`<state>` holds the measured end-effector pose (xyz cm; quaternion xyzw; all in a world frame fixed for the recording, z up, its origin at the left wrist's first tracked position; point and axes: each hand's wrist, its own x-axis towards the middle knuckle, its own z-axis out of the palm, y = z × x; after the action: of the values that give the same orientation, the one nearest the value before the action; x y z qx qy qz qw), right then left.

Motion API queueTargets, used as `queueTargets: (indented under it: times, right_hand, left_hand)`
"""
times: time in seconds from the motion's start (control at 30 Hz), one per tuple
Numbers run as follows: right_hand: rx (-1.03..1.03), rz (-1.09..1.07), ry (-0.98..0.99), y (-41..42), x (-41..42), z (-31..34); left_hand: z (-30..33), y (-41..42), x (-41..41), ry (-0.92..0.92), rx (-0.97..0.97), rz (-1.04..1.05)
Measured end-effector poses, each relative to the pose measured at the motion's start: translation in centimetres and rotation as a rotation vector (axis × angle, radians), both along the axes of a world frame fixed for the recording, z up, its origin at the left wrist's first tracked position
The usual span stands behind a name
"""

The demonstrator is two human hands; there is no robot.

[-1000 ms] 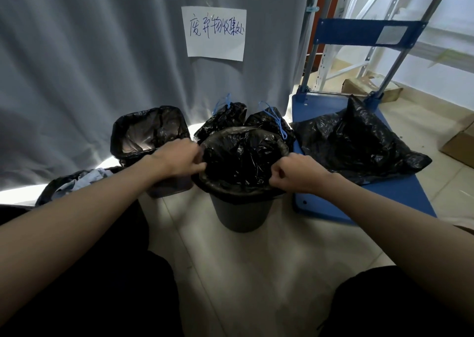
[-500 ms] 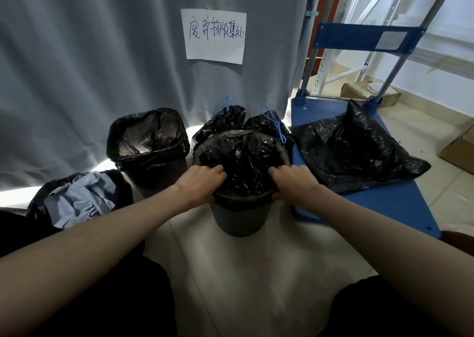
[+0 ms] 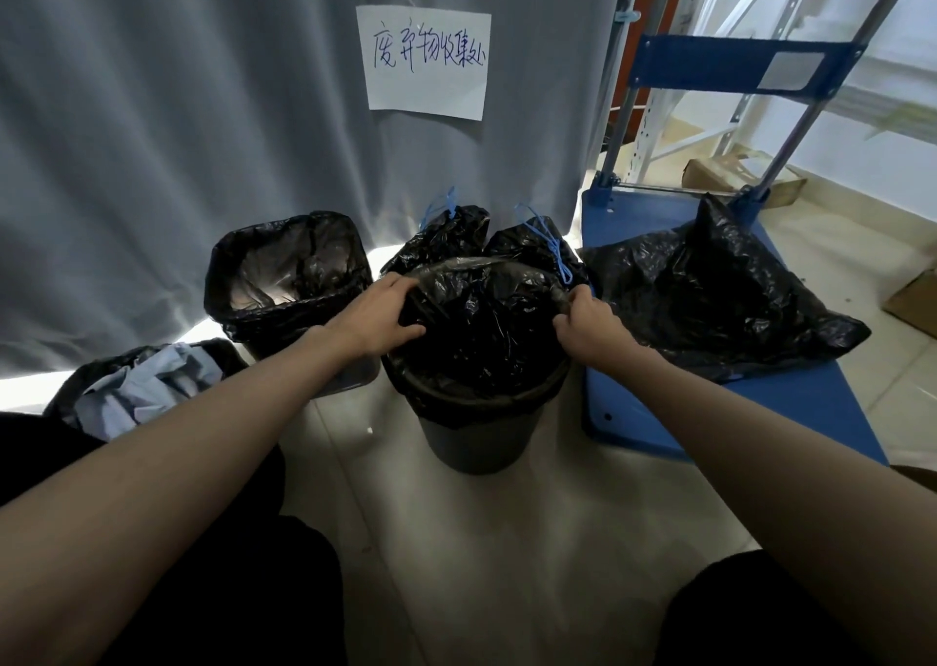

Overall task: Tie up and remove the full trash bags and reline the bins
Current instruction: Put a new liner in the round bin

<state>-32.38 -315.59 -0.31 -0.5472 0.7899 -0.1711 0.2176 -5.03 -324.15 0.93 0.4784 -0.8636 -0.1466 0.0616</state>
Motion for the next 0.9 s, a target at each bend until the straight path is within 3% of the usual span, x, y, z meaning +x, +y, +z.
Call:
queueTargets:
  times: [0.43, 0.6, 0.77, 0.9]
  right_hand:
    - [0.189, -0.077, -0.170, -2.4, -1.6, -2.2]
    - [0.191, -0.055, -0.094, -2.9, -1.1, -2.3]
    - [0.174, -0.046, -0.042, -3.4, -1.2, -2.5]
    - [0.104, -0.029, 0.004, -3.1, -1.2, -2.8]
  left_hand:
    - [-1.4, -3.5, -0.8, 0.315, 0.315, 0.425]
    - [-0.8, -3.8, -2.7, 0.310, 0.226, 0.331]
    - [-0.9, -4.5, -4.0, 0.195, 0.190, 0.415]
    - [-0.9, -4.9, -5.3, 0.260, 0.183, 0.302]
